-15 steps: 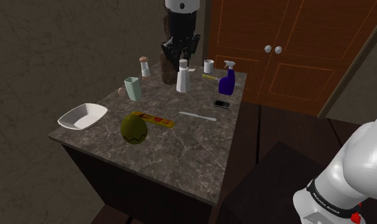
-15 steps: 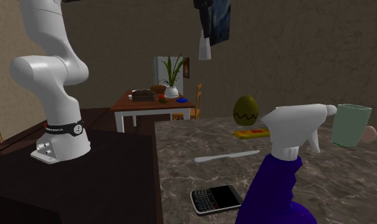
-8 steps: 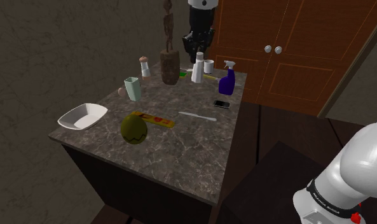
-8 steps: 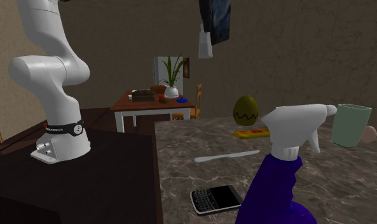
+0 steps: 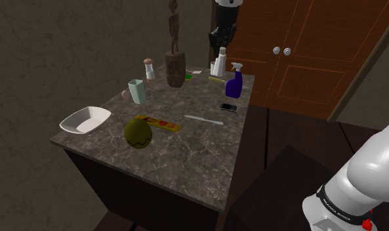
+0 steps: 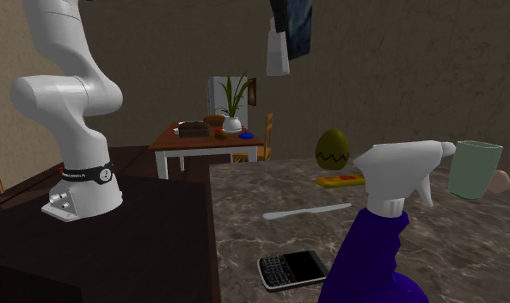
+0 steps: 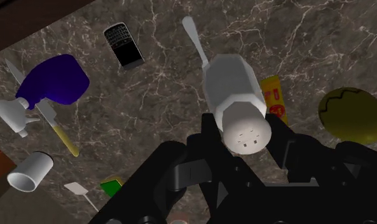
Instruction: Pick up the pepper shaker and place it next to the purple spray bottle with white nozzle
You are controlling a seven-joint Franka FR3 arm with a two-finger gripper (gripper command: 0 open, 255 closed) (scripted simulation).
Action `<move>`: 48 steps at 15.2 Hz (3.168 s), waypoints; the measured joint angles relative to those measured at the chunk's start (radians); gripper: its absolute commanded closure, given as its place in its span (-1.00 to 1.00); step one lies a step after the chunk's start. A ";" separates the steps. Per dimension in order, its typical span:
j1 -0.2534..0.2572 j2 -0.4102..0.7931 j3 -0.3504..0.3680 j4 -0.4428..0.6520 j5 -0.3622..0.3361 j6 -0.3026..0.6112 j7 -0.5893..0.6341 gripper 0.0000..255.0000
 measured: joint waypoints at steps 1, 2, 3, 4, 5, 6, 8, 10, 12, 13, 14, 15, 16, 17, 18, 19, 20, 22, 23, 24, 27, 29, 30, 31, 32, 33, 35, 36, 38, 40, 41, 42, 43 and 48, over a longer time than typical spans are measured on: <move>-0.010 0.002 -0.013 -0.002 0.002 0.005 -0.023 1.00; -0.021 0.002 -0.026 -0.004 0.005 0.010 -0.047 1.00; -0.029 0.016 -0.036 0.009 0.004 0.011 -0.066 1.00; -0.040 0.029 -0.049 0.029 0.005 0.005 -0.089 1.00; -0.051 0.032 -0.061 0.037 0.008 0.002 -0.113 1.00; -0.064 0.030 -0.076 0.030 0.012 0.008 -0.141 1.00; -0.084 0.056 -0.099 0.061 0.015 0.005 -0.185 1.00; -0.104 0.078 -0.120 0.084 0.019 0.007 -0.226 1.00; -0.129 0.112 -0.145 0.122 0.025 0.005 -0.277 1.00; -0.138 0.128 -0.154 0.142 0.028 0.001 -0.295 1.00; -0.148 0.144 -0.162 0.160 0.031 -0.001 -0.315 1.00; -0.158 0.160 -0.171 0.178 0.034 -0.002 -0.334 1.00; -0.171 0.186 -0.182 0.208 0.038 -0.005 -0.358 1.00; -0.182 0.197 -0.191 0.225 0.042 -0.012 -0.378 1.00; -0.193 0.221 -0.199 0.258 0.047 -0.019 -0.399 1.00; -0.207 0.247 -0.209 0.292 0.052 -0.027 -0.422 1.00; -0.219 0.276 -0.217 0.330 0.057 -0.036 -0.443 1.00; -0.244 0.327 -0.231 0.401 0.068 -0.056 -0.482 1.00; -0.251 0.344 -0.234 0.418 0.071 -0.056 -0.492 1.00; -0.253 0.343 -0.235 0.409 0.071 -0.049 -0.495 1.00; -0.255 0.341 -0.236 0.371 0.072 -0.012 -0.499 1.00; -0.255 0.330 -0.237 0.328 0.072 0.021 -0.500 1.00; -0.256 0.330 -0.237 0.313 0.072 0.036 -0.501 1.00; -0.256 0.325 -0.237 0.292 0.072 0.052 -0.502 1.00; -0.255 0.321 -0.237 0.274 0.072 0.065 -0.501 1.00; -0.255 0.316 -0.237 0.252 0.072 0.082 -0.500 1.00; -0.255 0.313 -0.237 0.221 0.072 0.110 -0.500 1.00; -0.255 0.309 -0.237 0.201 0.072 0.126 -0.501 1.00; -0.255 0.311 -0.237 0.179 0.072 0.150 -0.502 1.00; -0.256 0.308 -0.237 0.147 0.072 0.180 -0.502 1.00; -0.255 0.305 -0.237 0.128 0.072 0.195 -0.502 1.00; -0.254 0.305 -0.236 0.115 0.071 0.208 -0.500 1.00; -0.255 0.305 -0.237 0.102 0.072 0.221 -0.501 1.00; -0.255 0.309 -0.237 0.040 0.072 0.287 -0.501 1.00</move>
